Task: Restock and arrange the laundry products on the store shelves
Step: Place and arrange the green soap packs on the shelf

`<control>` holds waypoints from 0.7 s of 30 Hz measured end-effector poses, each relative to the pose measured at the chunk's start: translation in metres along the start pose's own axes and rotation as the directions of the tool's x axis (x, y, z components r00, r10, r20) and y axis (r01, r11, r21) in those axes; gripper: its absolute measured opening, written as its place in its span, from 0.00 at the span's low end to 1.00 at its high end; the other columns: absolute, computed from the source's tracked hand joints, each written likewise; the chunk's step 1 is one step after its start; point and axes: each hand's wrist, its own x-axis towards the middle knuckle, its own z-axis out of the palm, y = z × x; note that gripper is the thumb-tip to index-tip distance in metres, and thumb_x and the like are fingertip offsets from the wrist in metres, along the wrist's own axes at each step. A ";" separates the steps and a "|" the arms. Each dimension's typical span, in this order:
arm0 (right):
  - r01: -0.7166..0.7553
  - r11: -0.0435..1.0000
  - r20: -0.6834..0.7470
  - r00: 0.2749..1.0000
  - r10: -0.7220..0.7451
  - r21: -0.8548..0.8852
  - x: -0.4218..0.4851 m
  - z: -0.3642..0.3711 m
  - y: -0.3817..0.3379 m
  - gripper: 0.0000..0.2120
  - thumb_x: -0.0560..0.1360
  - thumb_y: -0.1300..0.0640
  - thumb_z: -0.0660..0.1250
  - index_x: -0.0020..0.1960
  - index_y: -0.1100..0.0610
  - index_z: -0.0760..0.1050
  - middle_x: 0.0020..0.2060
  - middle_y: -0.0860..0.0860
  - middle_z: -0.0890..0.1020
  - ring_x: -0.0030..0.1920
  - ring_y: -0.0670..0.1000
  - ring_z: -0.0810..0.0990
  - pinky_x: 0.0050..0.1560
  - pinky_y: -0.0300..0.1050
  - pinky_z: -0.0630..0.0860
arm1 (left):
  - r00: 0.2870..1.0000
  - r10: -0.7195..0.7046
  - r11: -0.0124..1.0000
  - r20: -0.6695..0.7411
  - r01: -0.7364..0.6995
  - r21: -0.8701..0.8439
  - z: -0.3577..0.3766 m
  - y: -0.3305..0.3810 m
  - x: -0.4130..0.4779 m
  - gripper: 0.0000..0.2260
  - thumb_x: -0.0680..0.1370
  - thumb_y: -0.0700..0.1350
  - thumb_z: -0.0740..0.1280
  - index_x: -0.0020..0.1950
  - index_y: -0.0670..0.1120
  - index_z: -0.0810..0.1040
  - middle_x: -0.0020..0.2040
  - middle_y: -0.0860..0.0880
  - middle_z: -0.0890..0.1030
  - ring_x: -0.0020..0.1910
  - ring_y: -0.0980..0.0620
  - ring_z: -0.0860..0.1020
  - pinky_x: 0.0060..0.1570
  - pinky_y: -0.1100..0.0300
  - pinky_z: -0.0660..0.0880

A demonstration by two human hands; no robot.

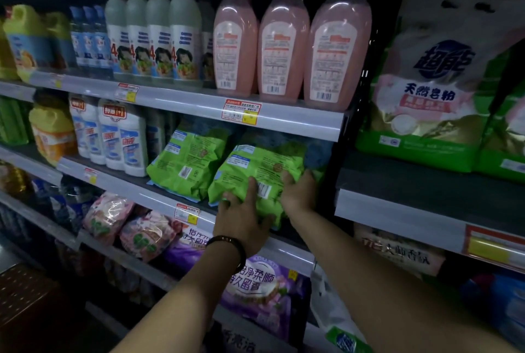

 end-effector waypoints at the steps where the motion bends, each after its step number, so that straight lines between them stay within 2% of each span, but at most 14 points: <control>1: 0.020 0.999 0.001 1.000 -0.020 -0.036 -0.005 0.000 0.004 0.22 0.85 0.53 0.65 0.73 0.65 0.69 0.68 0.64 0.79 0.68 0.64 0.78 0.67 0.53 0.73 | 1.000 -0.007 0.999 -0.003 0.007 0.053 0.001 -0.001 -0.002 0.45 0.75 0.72 0.56 0.83 0.59 0.36 0.76 0.28 0.66 0.77 0.28 0.63 0.76 0.39 0.61; 5: 0.077 0.985 0.061 0.996 -0.068 -0.155 -0.022 -0.009 0.011 0.17 0.86 0.52 0.62 0.66 0.64 0.73 0.61 0.64 0.83 0.61 0.65 0.81 0.56 0.50 0.75 | 0.995 -0.087 0.982 -0.040 0.092 0.167 -0.014 0.009 -0.022 0.39 0.78 0.72 0.58 0.83 0.63 0.43 0.79 0.36 0.60 0.78 0.32 0.55 0.74 0.31 0.56; 8: 0.113 0.955 0.122 0.989 -0.082 -0.275 -0.029 -0.017 0.013 0.16 0.86 0.51 0.61 0.66 0.63 0.73 0.59 0.63 0.83 0.59 0.65 0.82 0.55 0.51 0.78 | 0.996 -0.044 0.983 -0.079 0.057 0.174 -0.021 0.015 -0.027 0.39 0.78 0.71 0.59 0.84 0.61 0.48 0.84 0.42 0.47 0.82 0.35 0.46 0.76 0.31 0.52; 12: 0.182 0.920 0.215 0.970 -0.112 -0.346 -0.045 -0.032 0.019 0.14 0.83 0.51 0.67 0.63 0.59 0.75 0.59 0.60 0.85 0.60 0.63 0.83 0.57 0.53 0.80 | 1.000 0.027 0.998 0.013 -0.028 0.048 -0.013 0.002 -0.028 0.42 0.78 0.70 0.60 0.85 0.59 0.42 0.86 0.50 0.39 0.85 0.45 0.40 0.80 0.35 0.50; 14: 0.263 0.904 0.249 0.951 -0.184 -0.337 -0.060 -0.050 0.024 0.17 0.82 0.49 0.68 0.66 0.58 0.76 0.58 0.58 0.86 0.60 0.63 0.83 0.57 0.54 0.81 | 0.998 0.041 0.998 0.039 -0.042 0.044 -0.013 -0.005 -0.029 0.43 0.79 0.70 0.61 0.84 0.61 0.39 0.85 0.53 0.36 0.85 0.47 0.39 0.80 0.34 0.52; 16: 0.369 0.864 0.294 0.915 -0.275 -0.341 -0.079 -0.071 0.031 0.21 0.82 0.49 0.68 0.72 0.57 0.74 0.61 0.57 0.85 0.62 0.62 0.82 0.61 0.55 0.79 | 0.995 0.020 0.999 0.096 -0.022 0.026 -0.019 -0.006 -0.030 0.42 0.79 0.70 0.62 0.84 0.62 0.40 0.85 0.55 0.36 0.85 0.47 0.41 0.79 0.34 0.54; 18: 0.460 0.814 0.370 0.869 -0.329 -0.356 -0.094 -0.094 0.039 0.23 0.82 0.51 0.67 0.75 0.56 0.73 0.66 0.56 0.82 0.67 0.59 0.79 0.66 0.53 0.76 | 0.992 0.008 0.999 0.129 -0.003 -0.036 -0.024 -0.004 -0.035 0.42 0.79 0.66 0.65 0.86 0.58 0.45 0.86 0.52 0.39 0.85 0.43 0.50 0.78 0.38 0.61; 20: 0.510 0.773 0.440 0.833 -0.335 -0.377 -0.107 -0.117 0.049 0.24 0.82 0.50 0.67 0.76 0.56 0.71 0.69 0.56 0.79 0.69 0.58 0.77 0.68 0.51 0.75 | 0.995 0.010 0.994 0.101 0.000 -0.105 -0.021 0.001 -0.049 0.41 0.78 0.59 0.70 0.85 0.52 0.53 0.86 0.46 0.46 0.83 0.41 0.59 0.75 0.44 0.67; 21: 0.517 0.764 0.461 0.826 -0.325 -0.387 -0.112 -0.128 0.053 0.24 0.82 0.49 0.67 0.76 0.56 0.71 0.69 0.56 0.79 0.68 0.58 0.77 0.67 0.50 0.75 | 0.997 0.028 0.994 0.066 -0.020 -0.110 -0.017 0.004 -0.059 0.39 0.78 0.56 0.72 0.84 0.48 0.59 0.85 0.42 0.54 0.82 0.40 0.61 0.74 0.45 0.69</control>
